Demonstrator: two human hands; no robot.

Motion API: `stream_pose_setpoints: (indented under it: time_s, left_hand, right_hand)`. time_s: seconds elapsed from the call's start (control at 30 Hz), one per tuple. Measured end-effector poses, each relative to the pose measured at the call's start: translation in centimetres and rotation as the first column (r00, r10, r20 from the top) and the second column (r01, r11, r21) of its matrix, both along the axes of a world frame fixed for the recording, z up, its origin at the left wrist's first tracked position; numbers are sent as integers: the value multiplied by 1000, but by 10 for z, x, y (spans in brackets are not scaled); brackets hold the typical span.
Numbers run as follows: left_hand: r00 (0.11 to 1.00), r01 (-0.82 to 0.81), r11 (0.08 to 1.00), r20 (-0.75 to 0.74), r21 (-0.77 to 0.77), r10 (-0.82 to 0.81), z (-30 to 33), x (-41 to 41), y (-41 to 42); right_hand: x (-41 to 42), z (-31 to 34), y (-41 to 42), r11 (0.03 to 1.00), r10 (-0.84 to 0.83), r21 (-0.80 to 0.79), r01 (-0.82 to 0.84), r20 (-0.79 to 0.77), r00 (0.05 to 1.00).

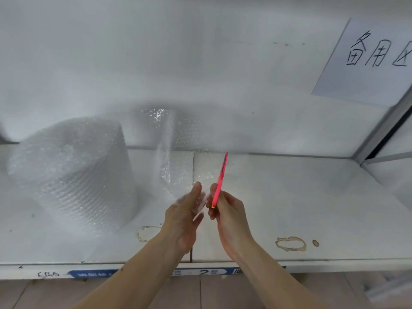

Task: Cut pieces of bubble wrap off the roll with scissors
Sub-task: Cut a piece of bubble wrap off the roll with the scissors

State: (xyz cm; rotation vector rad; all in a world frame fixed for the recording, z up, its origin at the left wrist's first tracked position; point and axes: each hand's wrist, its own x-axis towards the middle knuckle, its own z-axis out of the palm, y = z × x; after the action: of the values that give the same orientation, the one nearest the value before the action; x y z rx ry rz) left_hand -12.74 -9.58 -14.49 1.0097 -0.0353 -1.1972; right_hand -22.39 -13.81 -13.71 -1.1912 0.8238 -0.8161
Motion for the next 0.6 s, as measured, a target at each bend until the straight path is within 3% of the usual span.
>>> stream_pose_setpoints:
  time_s: [0.07, 0.13, 0.27, 0.3, 0.37, 0.47, 0.53, 0.6]
  left_hand:
    - [998, -62, 972, 42, 226, 54, 6, -8, 3]
    - [978, -185, 918, 162, 352, 135, 16, -13, 7]
    - [811, -341, 924, 551, 170, 198, 43, -4, 0]
    - [714, -346, 933, 674, 104, 190, 52, 2, -7]
    - [440, -291, 956, 884, -25, 157, 68, 18, -25]
    - [109, -163, 986, 993, -29, 47, 83, 44, -61]
    - [57, -131, 984, 992, 121, -115, 91, 53, -82]
    - [141, -144, 951, 957, 273, -253, 98, 51, -95]
  right_hand:
    - [-3, 3, -3, 1000, -3, -29, 2, -43, 999]
    - [-4, 7, -7, 999, -12, -46, 9, -70, 998]
    - [-8, 11, -12, 999, 14, -51, -18, -82, 997]
    - [-9, 11, -13, 998, 25, -57, -30, -84, 996]
    - [-13, 10, -13, 996, 47, -74, -55, -107, 993]
    - [-19, 10, -14, 992, 78, -85, -88, -122, 990]
    - [-22, 9, -15, 989, 96, -100, -107, -108, 990]
    - [-25, 9, -17, 987, 102, -109, -114, -103, 989]
